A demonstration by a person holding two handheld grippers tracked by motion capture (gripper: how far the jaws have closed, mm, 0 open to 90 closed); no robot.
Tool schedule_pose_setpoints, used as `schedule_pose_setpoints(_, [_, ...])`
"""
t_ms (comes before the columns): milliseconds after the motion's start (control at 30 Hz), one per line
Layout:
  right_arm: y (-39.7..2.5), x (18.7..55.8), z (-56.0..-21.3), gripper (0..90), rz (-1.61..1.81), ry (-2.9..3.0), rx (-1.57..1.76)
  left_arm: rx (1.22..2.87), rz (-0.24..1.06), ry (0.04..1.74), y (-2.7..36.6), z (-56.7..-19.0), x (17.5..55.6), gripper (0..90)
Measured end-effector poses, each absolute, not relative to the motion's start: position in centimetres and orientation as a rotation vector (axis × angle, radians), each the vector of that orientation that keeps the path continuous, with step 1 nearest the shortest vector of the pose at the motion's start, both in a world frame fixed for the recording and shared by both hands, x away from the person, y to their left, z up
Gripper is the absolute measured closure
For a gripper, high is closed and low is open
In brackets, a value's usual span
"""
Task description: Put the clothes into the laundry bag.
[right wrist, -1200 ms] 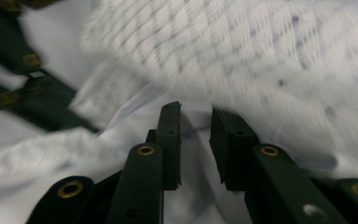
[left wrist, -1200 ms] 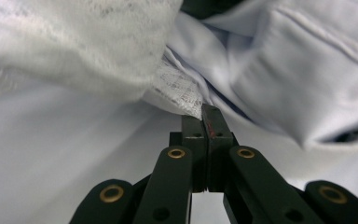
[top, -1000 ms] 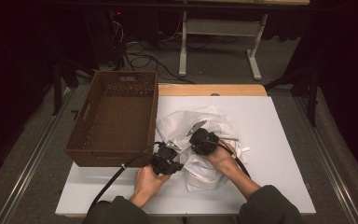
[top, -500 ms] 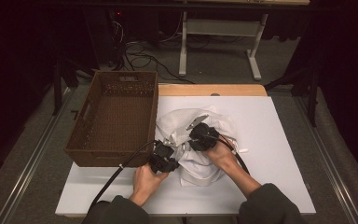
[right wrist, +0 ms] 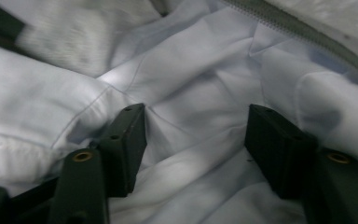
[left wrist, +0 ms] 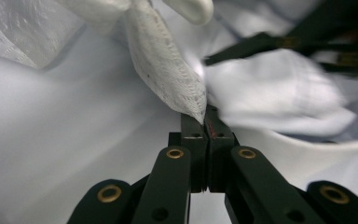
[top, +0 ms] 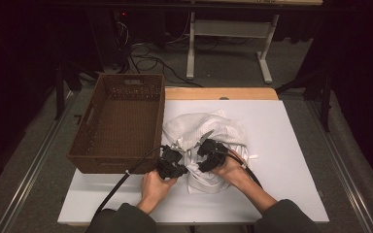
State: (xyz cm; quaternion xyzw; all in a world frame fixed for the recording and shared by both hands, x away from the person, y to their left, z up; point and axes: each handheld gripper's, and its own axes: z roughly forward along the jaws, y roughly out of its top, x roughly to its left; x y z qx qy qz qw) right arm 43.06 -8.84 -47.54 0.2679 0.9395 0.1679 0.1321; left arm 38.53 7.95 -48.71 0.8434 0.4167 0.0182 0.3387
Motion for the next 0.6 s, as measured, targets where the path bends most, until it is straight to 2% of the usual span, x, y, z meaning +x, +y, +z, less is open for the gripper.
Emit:
schedule_pose_setpoints(67, [-8.6,43.4,-48.1,51.3,0.466,2.728,0.749,2.201,0.045,1.083,8.0,-48.7,38.5,88.7])
schedule_pose_setpoints(200, [-8.1,43.7,-48.4,85.4,0.483,2.749,0.742,2.21,0.038,1.08,8.0,-48.6,38.4,88.9])
schedule_pose_setpoints(233, [-7.8,43.6,-48.6,89.6,0.48,2.74,0.714,2.217,0.042,1.082,8.0,-48.6,38.3,89.0])
schedule_pose_setpoints(400, [-7.9,44.1,-48.2,90.0,0.474,2.673,0.717,2.235,0.033,1.058,7.8,-48.5,37.8,89.3])
schedule_pose_setpoints(600, [-8.9,46.6,-47.9,90.0,0.515,2.542,0.845,2.249,0.055,1.05,8.2,-48.1,37.3,89.3])
